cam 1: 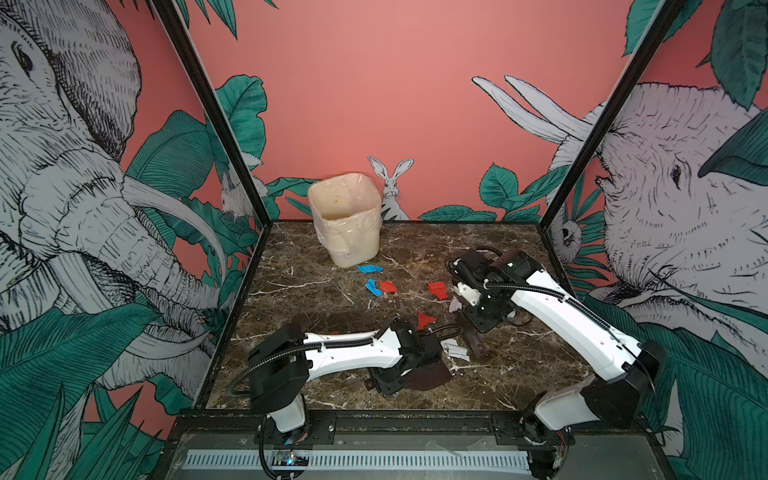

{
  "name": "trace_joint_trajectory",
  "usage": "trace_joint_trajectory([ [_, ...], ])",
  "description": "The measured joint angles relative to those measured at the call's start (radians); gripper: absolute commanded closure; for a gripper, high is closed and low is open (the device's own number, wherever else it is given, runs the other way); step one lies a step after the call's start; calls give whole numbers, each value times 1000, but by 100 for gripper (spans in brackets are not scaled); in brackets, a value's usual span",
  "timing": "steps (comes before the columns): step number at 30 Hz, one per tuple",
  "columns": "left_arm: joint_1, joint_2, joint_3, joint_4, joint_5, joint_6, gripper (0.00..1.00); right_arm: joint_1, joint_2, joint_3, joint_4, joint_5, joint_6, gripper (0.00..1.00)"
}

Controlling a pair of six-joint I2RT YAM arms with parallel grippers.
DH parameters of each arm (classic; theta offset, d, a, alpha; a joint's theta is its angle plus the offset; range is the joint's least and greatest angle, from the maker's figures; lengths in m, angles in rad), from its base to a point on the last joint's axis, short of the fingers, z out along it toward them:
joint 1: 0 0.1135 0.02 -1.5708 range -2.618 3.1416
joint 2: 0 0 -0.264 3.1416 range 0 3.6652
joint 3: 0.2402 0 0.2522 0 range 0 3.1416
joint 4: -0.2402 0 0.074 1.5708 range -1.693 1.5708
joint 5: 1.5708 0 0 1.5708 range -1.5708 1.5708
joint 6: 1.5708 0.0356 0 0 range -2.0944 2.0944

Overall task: Sweep away the paper scraps from the table
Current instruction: 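Sweep a white scrap toward the dustpan with the brush in the right gripper, then lift the dustpan and carry it toward the beige bin with the left gripper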

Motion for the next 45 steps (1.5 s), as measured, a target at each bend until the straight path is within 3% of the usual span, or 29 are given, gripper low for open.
trace_joint_trajectory([
  [6, 0, 0, -1, 4, 4, 0, 100, 25, 3, 3, 18, -45, 1, 100],
  [16, 0, 3, -3, 3, 7, 0, 100, 68, -6, 52, 86, -232, 13, 100],
  [21, -4, 3, -3, 10, 8, 0, 100, 64, -24, 87, 69, -213, 11, 100],
  [32, -4, 3, -5, 23, 8, 0, 100, 45, 3, 90, -8, -57, -10, 100],
  [45, -4, 3, -5, 23, 7, 0, 100, 77, 76, 140, 7, -173, -82, 100],
])
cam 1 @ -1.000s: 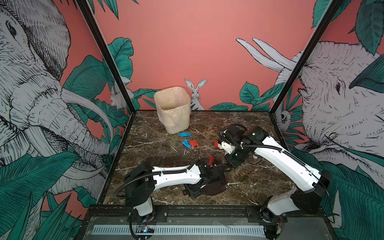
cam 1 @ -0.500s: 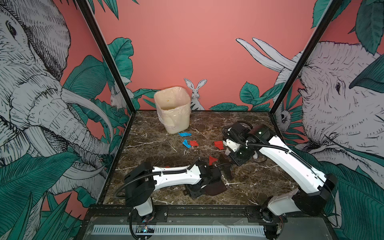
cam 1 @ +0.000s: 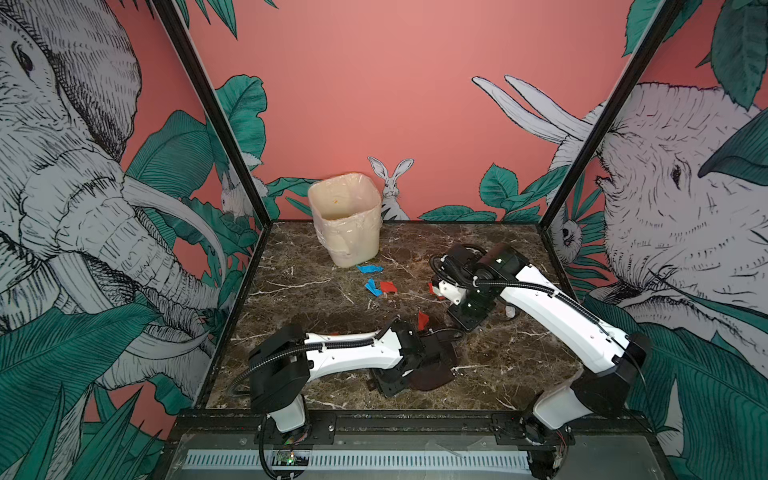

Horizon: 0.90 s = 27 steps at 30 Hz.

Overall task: Sweep away the paper scraps from the table
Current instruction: 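Lift the dustpan and carry it toward the beige bin with the left gripper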

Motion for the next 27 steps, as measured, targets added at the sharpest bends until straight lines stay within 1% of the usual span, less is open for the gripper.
trace_joint_trajectory([
  [9, -1, 0, 0, -2, -14, -1, 100, 14, -3, 13, 2, -67, -33, 100],
  [12, -1, -1, 0, -2, -28, -8, 100, 14, -13, 21, -2, -68, -34, 100],
  [15, -1, -10, 0, -2, -46, -21, 100, -3, -30, 66, -22, -49, -33, 100],
  [18, -1, -30, 0, -1, -64, -38, 100, -53, -66, 117, -40, -35, -33, 100],
  [22, -1, -74, 0, -2, -88, -62, 100, -151, -128, 180, -60, -30, -33, 100],
  [27, -1, -125, 0, -20, -106, -100, 100, -262, -190, 212, -62, -48, -33, 100],
])
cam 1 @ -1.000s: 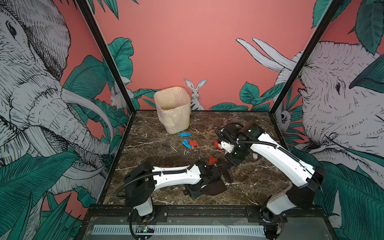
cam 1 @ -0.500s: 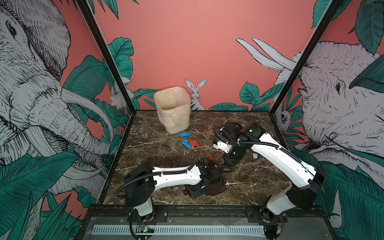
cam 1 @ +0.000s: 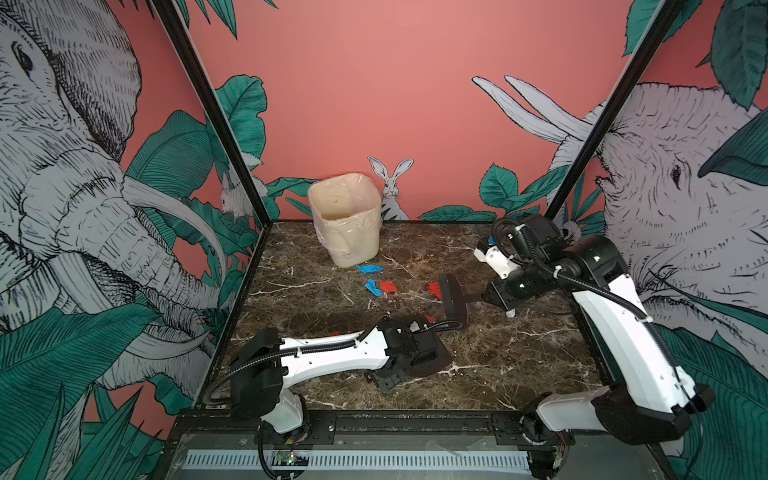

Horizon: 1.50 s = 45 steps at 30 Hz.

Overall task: Sweep away the paper scraps from the table
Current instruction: 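Lift the dustpan and carry it toward the beige bin with the left gripper, then tip the dustpan over the beige bin with the left gripper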

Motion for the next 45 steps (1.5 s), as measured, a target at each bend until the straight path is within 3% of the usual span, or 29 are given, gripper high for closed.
trace_joint_trajectory([
  [8, 37, -89, 75, -112, -15, -76, 100, -119, -23, -70, 48, -68, 0, 100],
  [16, 200, -236, 174, -228, -3, -98, 100, -169, -32, -153, 106, -147, -1, 100],
  [21, 300, -249, 287, -319, -5, -79, 100, -175, -48, -212, 146, -197, 2, 100],
  [33, 632, -229, 519, -391, -21, 76, 100, -175, -69, -298, 209, -267, 3, 100],
  [45, 1009, -190, 625, -392, 2, 245, 100, -175, -72, -369, 255, -331, 4, 100],
])
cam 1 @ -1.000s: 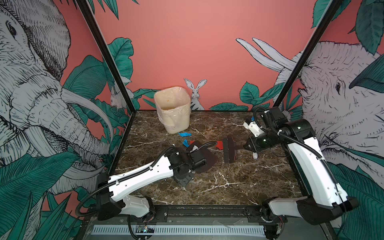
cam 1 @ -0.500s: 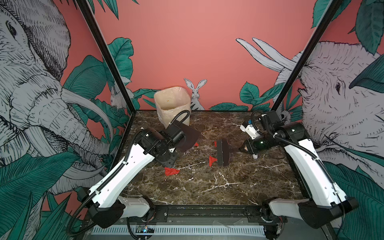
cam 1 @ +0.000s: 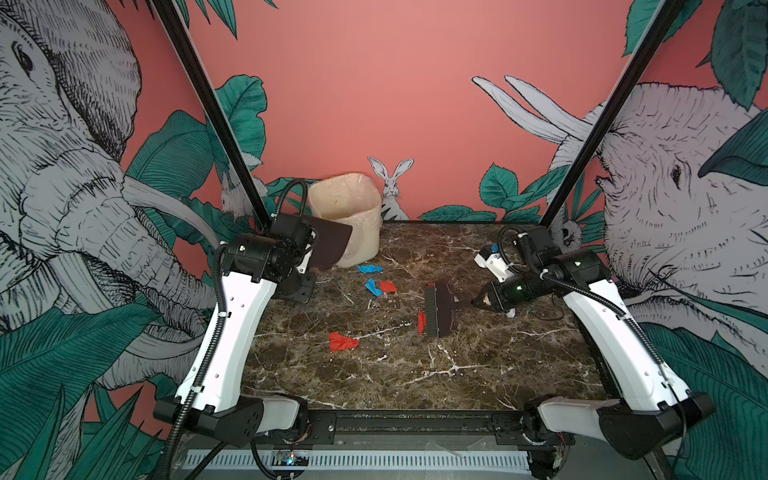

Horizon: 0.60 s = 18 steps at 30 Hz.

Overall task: Sweep away the paper scraps from the table
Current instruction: 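Tip the dustpan over the beige bin with the left gripper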

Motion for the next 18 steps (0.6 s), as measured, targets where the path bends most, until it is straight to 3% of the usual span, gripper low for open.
trace_joint_trajectory([
  [9, 137, 129, 154, 25, 34, 61, 100, 0, -8, -55, 33, -42, 0, 100],
  [18, 204, 326, 372, 39, 32, 96, 100, 0, -58, -132, 61, -92, 12, 100],
])
